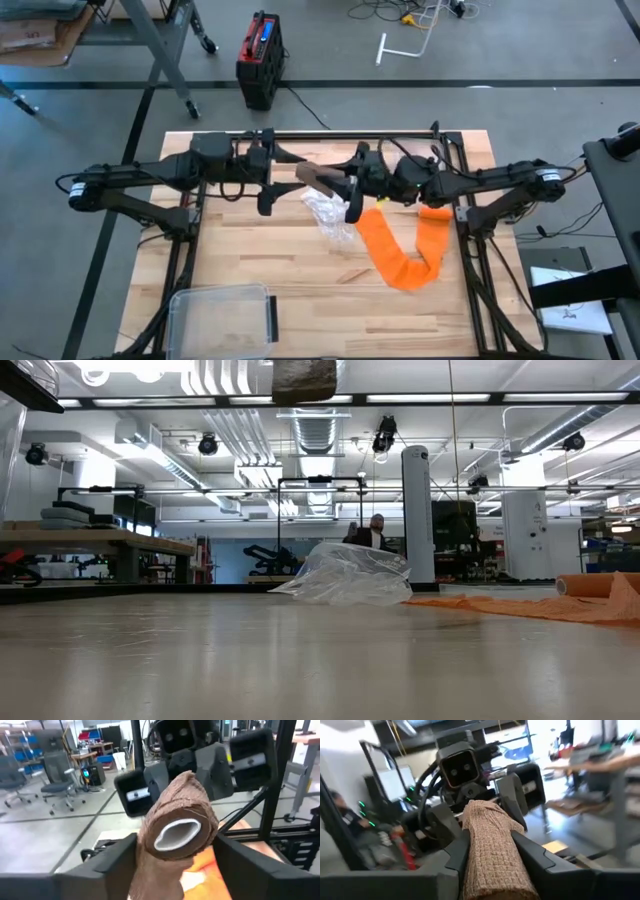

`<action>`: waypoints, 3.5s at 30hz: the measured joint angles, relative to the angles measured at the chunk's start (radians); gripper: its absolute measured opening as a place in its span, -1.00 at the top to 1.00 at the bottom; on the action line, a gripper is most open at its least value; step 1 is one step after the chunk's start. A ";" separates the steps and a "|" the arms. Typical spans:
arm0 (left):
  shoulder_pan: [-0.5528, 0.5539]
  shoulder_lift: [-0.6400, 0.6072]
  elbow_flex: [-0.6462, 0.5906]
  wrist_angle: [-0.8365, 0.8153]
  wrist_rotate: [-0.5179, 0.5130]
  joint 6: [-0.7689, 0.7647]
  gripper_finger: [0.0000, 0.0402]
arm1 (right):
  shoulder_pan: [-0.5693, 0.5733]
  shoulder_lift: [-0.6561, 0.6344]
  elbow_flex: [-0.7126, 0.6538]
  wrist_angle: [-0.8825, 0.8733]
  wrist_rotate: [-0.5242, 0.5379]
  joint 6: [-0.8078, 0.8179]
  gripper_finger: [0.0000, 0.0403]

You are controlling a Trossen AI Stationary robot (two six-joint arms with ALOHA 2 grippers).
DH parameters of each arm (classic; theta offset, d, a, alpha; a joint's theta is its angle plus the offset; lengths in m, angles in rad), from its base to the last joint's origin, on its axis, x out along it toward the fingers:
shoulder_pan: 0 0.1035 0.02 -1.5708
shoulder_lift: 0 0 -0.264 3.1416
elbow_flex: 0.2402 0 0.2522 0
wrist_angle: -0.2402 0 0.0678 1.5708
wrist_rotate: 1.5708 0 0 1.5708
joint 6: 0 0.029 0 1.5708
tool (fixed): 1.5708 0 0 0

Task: Roll bandage
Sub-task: Roll the brown bandage

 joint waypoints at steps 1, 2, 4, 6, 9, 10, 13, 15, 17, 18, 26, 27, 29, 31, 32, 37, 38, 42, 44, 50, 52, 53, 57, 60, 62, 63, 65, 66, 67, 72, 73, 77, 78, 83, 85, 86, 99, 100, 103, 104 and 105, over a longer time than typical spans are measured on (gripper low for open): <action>0.000 0.000 0.000 0.002 0.001 -0.014 -0.32 | 0.009 0.000 0.000 -0.002 0.025 -0.044 0.49; 0.000 0.000 0.000 0.006 0.004 -0.025 -0.39 | 0.018 0.000 0.000 -0.001 0.049 -0.088 0.49; 0.000 0.000 0.000 0.024 0.005 -0.036 -0.51 | 0.036 0.000 0.000 0.000 0.106 -0.167 0.50; 0.001 0.005 0.000 0.046 0.005 -0.032 -0.60 | 0.053 0.000 0.000 0.000 0.155 -0.240 0.50; 0.003 0.015 0.000 0.083 -0.016 0.006 -0.66 | 0.073 0.004 0.000 0.003 0.207 -0.317 0.50; 0.003 0.017 0.000 0.095 -0.035 0.021 -0.67 | 0.079 0.004 0.000 0.001 0.223 -0.336 0.50; 0.003 0.029 0.000 0.133 -0.075 0.080 -0.66 | 0.090 0.005 0.000 0.001 0.247 -0.356 0.50; 0.003 0.036 0.000 0.143 -0.082 0.115 -0.63 | 0.091 0.008 0.000 0.002 0.248 -0.365 0.50; 0.003 0.042 0.000 0.147 -0.083 0.153 -0.61 | 0.096 0.008 0.000 -0.004 0.253 -0.376 0.50; 0.003 0.046 0.000 0.146 -0.077 0.172 -0.59 | 0.100 0.008 0.000 -0.005 0.255 -0.383 0.50; 0.003 0.076 0.000 0.157 -0.007 0.175 -0.36 | 0.118 0.009 0.000 -0.002 0.251 -0.478 0.50; 0.003 0.078 0.000 0.160 -0.006 0.166 -0.31 | 0.118 0.009 0.000 0.001 0.251 -0.482 0.50; 0.003 0.083 0.000 0.164 0.002 0.158 -0.19 | 0.118 0.009 0.000 0.003 0.250 -0.487 0.50; 0.003 0.084 0.000 0.164 0.027 0.152 -0.03 | 0.118 0.009 0.000 -0.002 0.236 -0.485 0.47; 0.003 0.084 0.000 0.163 0.041 0.151 0.06 | 0.118 0.009 0.000 -0.002 0.225 -0.472 0.45; 0.003 0.078 0.000 0.160 0.059 0.148 0.59 | 0.118 0.010 0.000 -0.017 0.219 -0.320 0.27; 0.003 0.076 -0.001 0.157 0.059 0.149 0.68 | 0.118 0.007 0.000 -0.025 0.217 -0.277 0.22; 0.003 0.065 -0.002 0.134 0.060 0.175 0.77 | 0.117 -0.028 0.000 -0.090 0.185 -0.061 0.02; 0.003 0.058 -0.002 0.132 0.059 0.177 0.77 | 0.111 -0.054 0.000 -0.112 0.139 0.036 -0.09; 0.004 0.055 -0.002 0.136 0.051 0.179 0.49 | 0.055 -0.104 0.000 -0.184 0.021 0.312 -0.35; 0.002 0.056 -0.002 0.152 0.045 0.184 0.44 | 0.030 -0.104 0.000 -0.195 -0.003 0.362 -0.41; 0.002 0.056 -0.002 0.157 0.044 0.186 0.44 | 0.017 -0.103 0.000 -0.198 -0.021 0.381 -0.44; 0.002 0.059 -0.001 0.171 0.045 0.181 0.49 | -0.025 -0.085 0.000 -0.195 -0.068 0.393 -0.50; 0.002 0.060 -0.001 0.173 0.050 0.180 0.57 | -0.043 -0.085 -0.001 -0.185 -0.075 0.381 -0.53; 0.002 0.060 -0.001 0.178 0.051 0.179 0.61 | -0.052 -0.088 0.000 -0.177 -0.077 0.371 -0.53; 0.002 0.060 -0.001 0.177 0.052 0.178 0.63 | -0.055 -0.089 0.000 -0.175 -0.079 0.364 -0.53; 0.002 0.060 -0.001 0.179 0.054 0.178 0.64 | -0.058 -0.091 0.000 -0.162 -0.081 0.354 -0.53; 0.002 0.060 -0.001 0.181 0.057 0.175 0.64 | -0.061 -0.092 0.000 -0.153 -0.091 0.333 -0.54; 0.001 0.060 -0.001 0.184 0.059 0.169 0.64 | -0.065 -0.094 0.000 -0.147 -0.101 0.317 -0.54; 0.001 0.060 -0.001 0.185 0.061 0.104 0.59 | -0.081 -0.096 0.000 -0.146 -0.127 0.184 -0.55; 0.001 0.060 -0.001 0.186 0.064 0.096 0.58 | -0.081 -0.097 0.000 -0.146 -0.127 0.157 -0.55; 0.001 0.060 -0.001 0.196 0.068 0.084 0.60 | -0.088 -0.083 0.015 -0.146 -0.179 0.170 -0.55; 0.001 0.060 -0.001 0.201 0.068 0.084 0.61 | -0.087 -0.073 0.021 -0.142 -0.196 0.187 -0.55; 0.001 0.065 0.000 0.238 0.061 0.097 0.62 | -0.087 -0.030 0.052 -0.140 -0.281 0.306 -0.52; 0.002 0.066 0.000 0.232 0.060 0.120 0.61 | -0.087 -0.025 0.061 -0.142 -0.299 0.325 -0.50; 0.002 0.066 0.000 0.226 0.059 0.133 0.61 | -0.087 -0.025 0.066 -0.140 -0.300 0.326 -0.49; 0.002 0.033 0.001 0.213 0.057 0.123 0.59 | -0.092 -0.029 0.077 -0.256 -0.296 0.302 -0.34; 0.002 0.031 0.001 0.222 0.057 0.110 0.59 | -0.092 -0.029 0.077 -0.253 -0.292 0.277 -0.36; 0.002 0.022 0.001 0.232 0.056 0.079 0.59 | -0.091 -0.030 0.077 -0.233 -0.289 0.181 -0.41; 0.002 0.021 0.001 0.240 0.052 0.070 0.60 | -0.087 -0.030 0.077 -0.230 -0.288 0.146 -0.42; 0.002 0.019 0.001 0.244 0.048 0.063 0.60 | -0.085 -0.030 0.077 -0.230 -0.281 0.116 -0.43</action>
